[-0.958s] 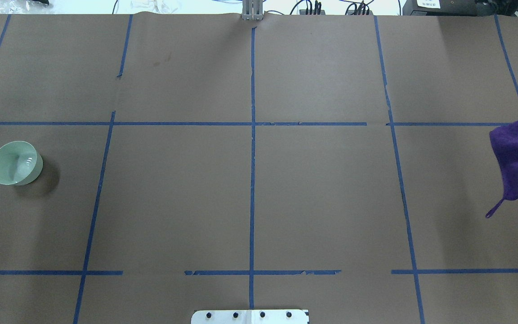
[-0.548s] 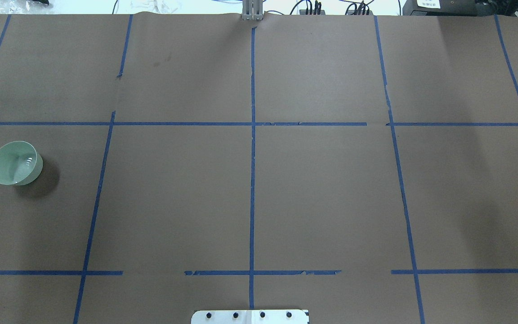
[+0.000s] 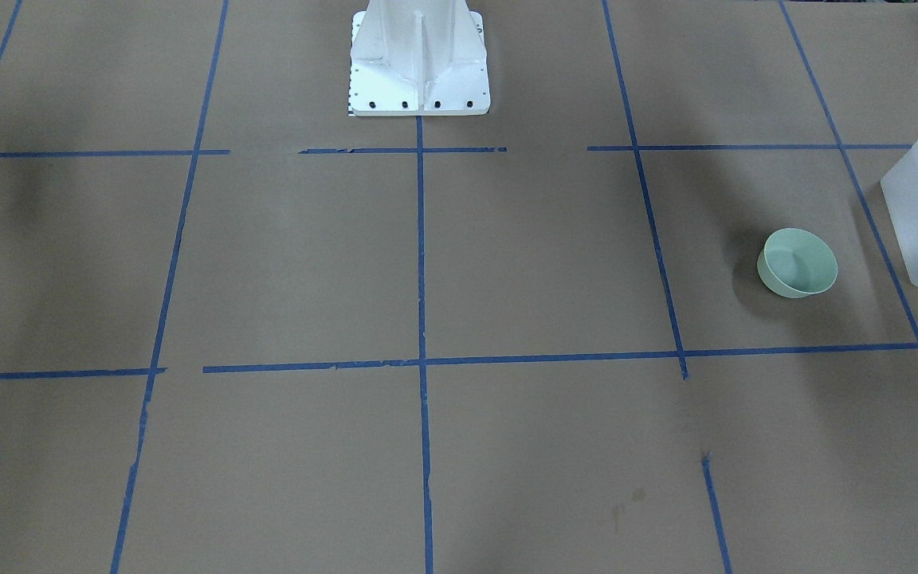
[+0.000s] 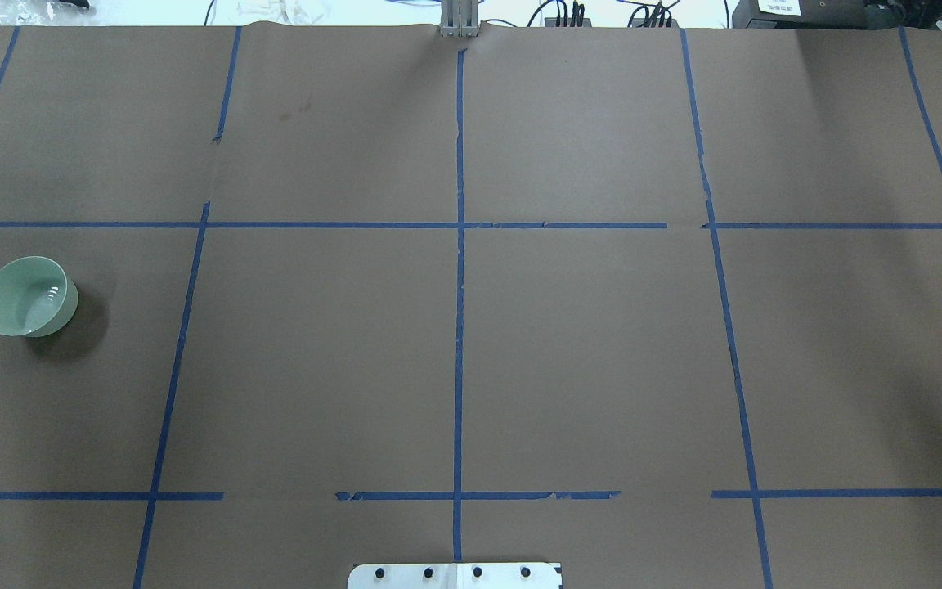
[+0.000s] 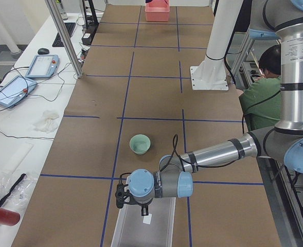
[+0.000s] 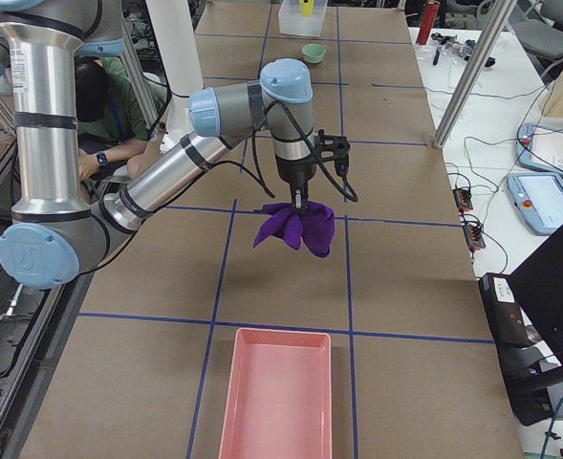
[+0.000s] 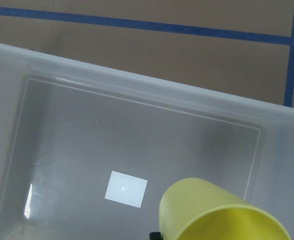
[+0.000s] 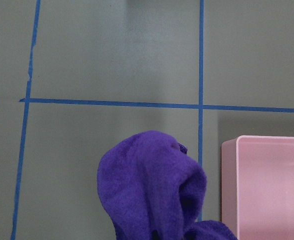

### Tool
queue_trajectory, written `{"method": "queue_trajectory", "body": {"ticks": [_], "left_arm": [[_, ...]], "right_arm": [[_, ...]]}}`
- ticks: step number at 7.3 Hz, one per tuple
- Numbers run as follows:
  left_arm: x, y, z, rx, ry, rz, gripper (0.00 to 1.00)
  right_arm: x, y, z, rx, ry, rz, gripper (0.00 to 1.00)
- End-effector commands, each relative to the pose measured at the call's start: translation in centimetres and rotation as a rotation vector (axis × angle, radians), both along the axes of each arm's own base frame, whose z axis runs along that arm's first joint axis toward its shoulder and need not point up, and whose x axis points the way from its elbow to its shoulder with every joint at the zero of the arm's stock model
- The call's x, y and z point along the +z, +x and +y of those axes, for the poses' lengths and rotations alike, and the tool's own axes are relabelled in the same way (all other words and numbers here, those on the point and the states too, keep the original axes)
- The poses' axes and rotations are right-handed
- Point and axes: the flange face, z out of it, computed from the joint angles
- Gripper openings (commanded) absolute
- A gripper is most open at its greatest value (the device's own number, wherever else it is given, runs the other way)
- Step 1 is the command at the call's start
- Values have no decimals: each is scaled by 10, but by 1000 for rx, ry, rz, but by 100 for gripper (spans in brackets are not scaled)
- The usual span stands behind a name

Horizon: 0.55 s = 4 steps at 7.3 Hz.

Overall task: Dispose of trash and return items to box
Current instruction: 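Release the yellow cup into the clear bin with the left gripper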

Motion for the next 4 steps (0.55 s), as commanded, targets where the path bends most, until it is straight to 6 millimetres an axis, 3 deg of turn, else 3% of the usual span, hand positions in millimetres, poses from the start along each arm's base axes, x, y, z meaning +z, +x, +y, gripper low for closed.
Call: {"method": "queue_trajectory", "body": {"ticks": [1, 4], "left_arm": [[-1, 30, -4, 60, -5, 29, 0], [0, 53, -9, 104, -7, 25, 0]], "right_arm": [[23, 27, 2, -23, 20, 11, 0], [45, 44, 6, -38, 17, 14, 0]]}}
